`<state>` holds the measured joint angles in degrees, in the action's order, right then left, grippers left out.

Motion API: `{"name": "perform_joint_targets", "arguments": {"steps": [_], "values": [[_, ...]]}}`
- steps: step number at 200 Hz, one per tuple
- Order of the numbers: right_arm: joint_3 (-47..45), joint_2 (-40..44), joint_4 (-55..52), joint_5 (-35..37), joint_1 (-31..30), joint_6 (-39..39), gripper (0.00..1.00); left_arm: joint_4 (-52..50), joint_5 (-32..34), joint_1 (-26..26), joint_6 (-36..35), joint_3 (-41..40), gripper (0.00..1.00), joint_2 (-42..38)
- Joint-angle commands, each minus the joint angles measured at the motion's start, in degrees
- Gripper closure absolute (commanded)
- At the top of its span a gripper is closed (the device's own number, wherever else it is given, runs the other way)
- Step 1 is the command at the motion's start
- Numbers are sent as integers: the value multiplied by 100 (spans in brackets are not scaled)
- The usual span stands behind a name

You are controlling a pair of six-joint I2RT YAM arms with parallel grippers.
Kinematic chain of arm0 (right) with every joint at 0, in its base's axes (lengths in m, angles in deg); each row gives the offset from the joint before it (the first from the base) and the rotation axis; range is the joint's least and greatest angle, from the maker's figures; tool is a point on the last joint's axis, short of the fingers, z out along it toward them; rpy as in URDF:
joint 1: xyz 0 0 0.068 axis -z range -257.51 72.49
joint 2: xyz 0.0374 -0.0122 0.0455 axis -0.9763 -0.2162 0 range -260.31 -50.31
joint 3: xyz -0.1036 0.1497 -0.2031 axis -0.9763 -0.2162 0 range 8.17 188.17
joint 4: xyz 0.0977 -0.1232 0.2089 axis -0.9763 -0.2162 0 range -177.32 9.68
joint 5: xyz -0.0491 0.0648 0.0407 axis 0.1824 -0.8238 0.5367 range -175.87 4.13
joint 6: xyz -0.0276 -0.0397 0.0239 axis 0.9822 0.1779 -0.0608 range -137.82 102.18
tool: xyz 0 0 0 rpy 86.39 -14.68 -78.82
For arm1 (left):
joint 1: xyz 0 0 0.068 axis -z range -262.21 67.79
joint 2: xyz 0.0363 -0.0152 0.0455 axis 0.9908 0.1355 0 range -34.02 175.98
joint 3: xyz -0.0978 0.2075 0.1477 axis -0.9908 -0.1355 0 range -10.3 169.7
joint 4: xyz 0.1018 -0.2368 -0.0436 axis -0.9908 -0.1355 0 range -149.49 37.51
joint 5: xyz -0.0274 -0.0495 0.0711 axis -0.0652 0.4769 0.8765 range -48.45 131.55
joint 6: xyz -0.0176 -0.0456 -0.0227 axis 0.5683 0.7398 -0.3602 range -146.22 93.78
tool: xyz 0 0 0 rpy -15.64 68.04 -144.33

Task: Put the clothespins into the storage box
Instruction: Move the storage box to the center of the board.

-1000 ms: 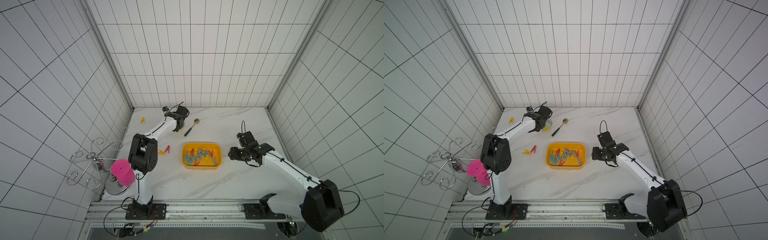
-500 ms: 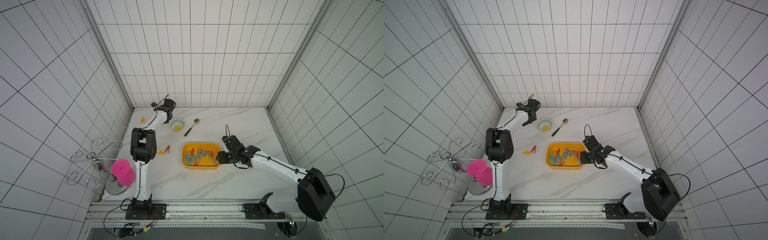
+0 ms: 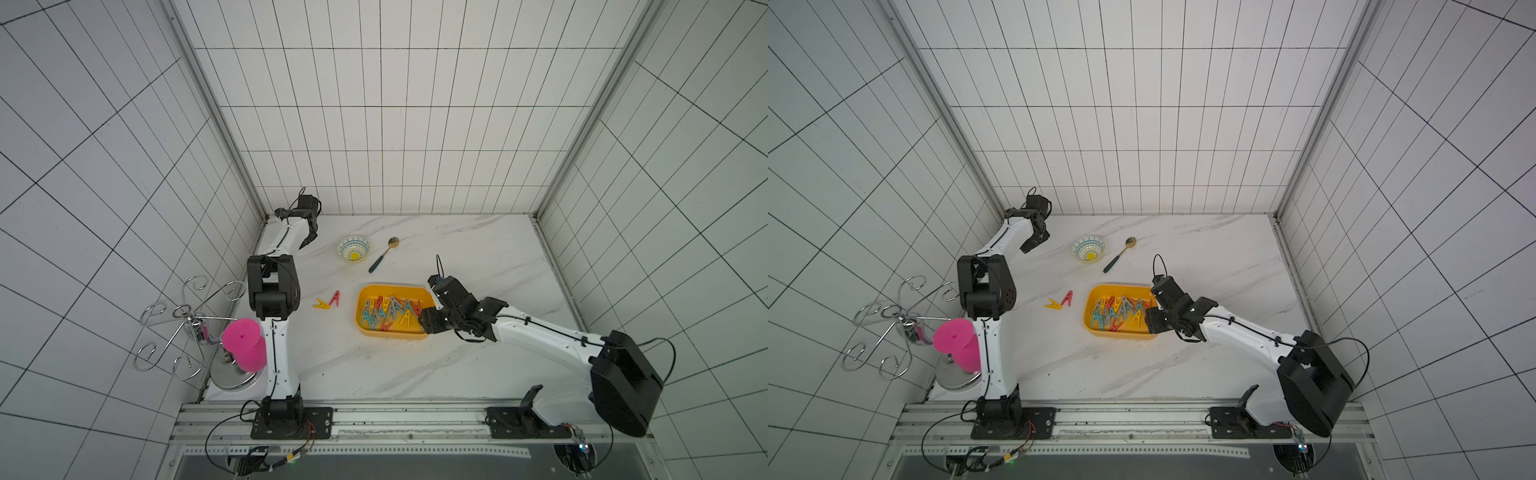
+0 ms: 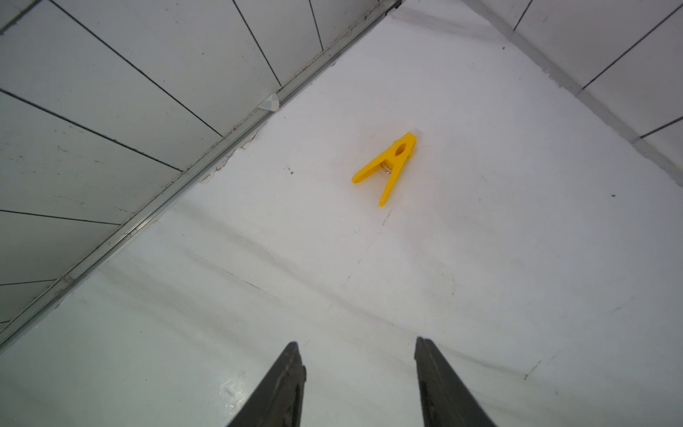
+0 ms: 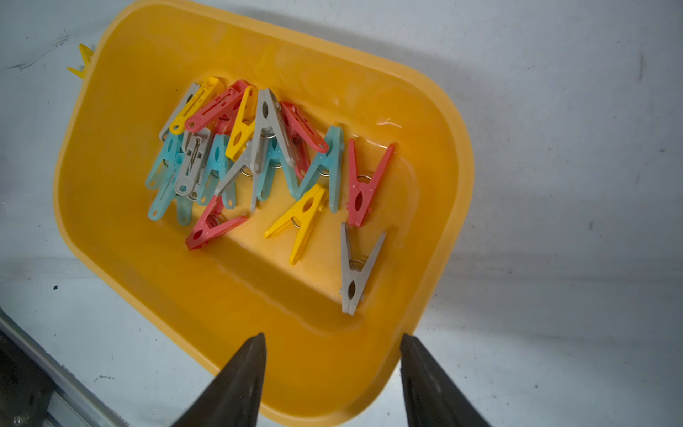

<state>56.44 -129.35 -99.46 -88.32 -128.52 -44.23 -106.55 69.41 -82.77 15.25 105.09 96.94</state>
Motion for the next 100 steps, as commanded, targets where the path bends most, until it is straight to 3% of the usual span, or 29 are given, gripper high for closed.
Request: {"name": "perform_joint_targets", "arguments": {"steps": [1,54,100], "values": [[-131,236,80,117,-50,99,38,-317,-199,-64,29,306,49,134],[-292,945,-317,394,-48,173,38,-935,-563,-243,232,1304,49,604],[-204,1288,-603,440,-50,198,38,-757,-1156,-465,563,1424,49,834]]}}
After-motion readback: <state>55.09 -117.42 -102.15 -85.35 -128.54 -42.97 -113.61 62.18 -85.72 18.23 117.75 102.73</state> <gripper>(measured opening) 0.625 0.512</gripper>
